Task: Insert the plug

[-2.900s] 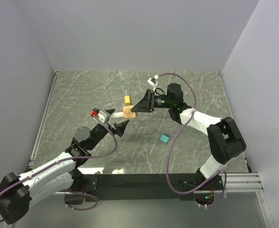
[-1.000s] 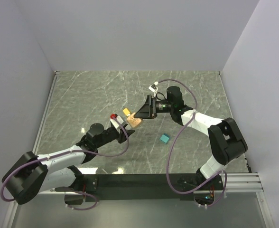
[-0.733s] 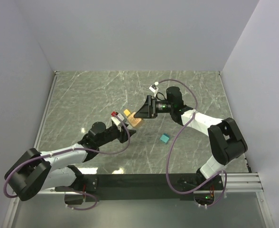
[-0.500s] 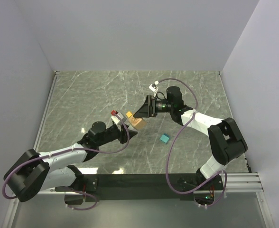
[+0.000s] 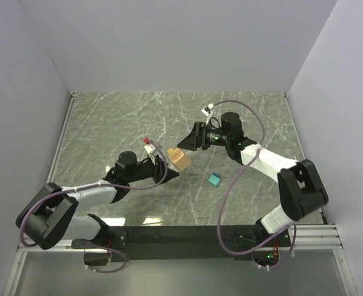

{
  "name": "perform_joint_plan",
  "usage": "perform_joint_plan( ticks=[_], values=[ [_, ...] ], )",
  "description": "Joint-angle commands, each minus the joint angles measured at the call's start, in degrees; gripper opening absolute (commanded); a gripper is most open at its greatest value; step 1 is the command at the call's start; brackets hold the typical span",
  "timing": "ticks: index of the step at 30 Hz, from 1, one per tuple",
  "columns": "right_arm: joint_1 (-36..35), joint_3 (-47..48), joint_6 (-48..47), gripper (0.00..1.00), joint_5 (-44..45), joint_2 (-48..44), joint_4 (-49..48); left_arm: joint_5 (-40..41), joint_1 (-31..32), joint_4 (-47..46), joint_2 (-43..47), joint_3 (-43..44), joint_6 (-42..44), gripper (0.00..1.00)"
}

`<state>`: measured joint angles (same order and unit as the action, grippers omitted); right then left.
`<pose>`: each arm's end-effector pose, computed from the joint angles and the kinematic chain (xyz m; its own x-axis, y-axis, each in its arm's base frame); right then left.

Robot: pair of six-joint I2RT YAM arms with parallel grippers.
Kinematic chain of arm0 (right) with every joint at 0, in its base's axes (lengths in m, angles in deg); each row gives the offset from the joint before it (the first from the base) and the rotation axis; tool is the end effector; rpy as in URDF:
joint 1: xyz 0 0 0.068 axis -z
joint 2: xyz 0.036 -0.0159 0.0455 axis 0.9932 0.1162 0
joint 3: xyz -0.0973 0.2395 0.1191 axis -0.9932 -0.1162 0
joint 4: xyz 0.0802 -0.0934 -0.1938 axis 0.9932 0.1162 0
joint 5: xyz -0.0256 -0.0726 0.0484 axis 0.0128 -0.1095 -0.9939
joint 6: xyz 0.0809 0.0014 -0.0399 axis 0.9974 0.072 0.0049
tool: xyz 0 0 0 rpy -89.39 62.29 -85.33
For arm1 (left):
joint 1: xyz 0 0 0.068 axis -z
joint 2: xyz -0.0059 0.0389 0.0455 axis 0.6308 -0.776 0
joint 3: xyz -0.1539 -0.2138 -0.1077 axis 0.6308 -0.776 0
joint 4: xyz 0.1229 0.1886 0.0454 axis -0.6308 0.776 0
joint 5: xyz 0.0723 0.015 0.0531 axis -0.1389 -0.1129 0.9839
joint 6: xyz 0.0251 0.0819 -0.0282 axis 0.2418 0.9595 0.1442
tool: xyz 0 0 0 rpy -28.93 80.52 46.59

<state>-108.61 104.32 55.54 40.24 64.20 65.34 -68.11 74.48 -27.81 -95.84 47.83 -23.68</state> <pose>0.2853 0.2002 0.2655 -0.7576 0.0641 -0.6496 -0.5952 0.3407 0.7278 0.1843 -0.1830 0.2240 -0.4749 -0.0558 -0.8783 0.7950 0.4009 -0.4553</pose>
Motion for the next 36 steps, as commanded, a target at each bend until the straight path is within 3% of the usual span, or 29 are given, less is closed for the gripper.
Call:
perform_joint_plan(
  ticks=[1,10,15,18,23,27,31,36],
  values=[
    [0.76,-0.59,-6.46,0.87,9.13,-7.65,3.20,-9.74,-1.27,-7.07,-1.02,4.29,-2.02,0.01],
    [0.84,-3.57,-15.69,0.88,12.57,-14.16,6.03,-24.60,-5.57,-16.45,-8.76,5.79,-9.57,0.01],
    [0.84,-14.88,-20.60,0.89,10.20,-21.35,-7.21,-29.88,-7.16,-24.37,-11.40,5.79,-17.04,0.01],
    [0.84,-18.86,-25.35,0.91,7.04,-24.09,-12.95,-31.12,-7.34,-23.34,-11.23,6.05,-18.63,0.01],
    [0.93,-19.84,-30.54,0.91,2.21,-26.91,-14.99,-31.47,-7.34,-23.24,-8.33,5.18,-21.43,0.00],
    [0.93,-18.53,-33.27,0.91,-5.67,-28.41,-13.06,-32.26,-7.43,-25.34,-6.92,4.13,-25.21,0.01],
    [0.84,-16.60,-40.62,0.91,-12.80,-29.72,-7.89,-34.72,-7.43,-41.21,-8.68,2.63,-37.22,0.01],
    [0.93,-12.90,-44.69,0.91,-16.25,-32.35,0.91,-33.85,-7.43,-41.27,-9.47,2.19,-39.03,0.01]
  ],
)
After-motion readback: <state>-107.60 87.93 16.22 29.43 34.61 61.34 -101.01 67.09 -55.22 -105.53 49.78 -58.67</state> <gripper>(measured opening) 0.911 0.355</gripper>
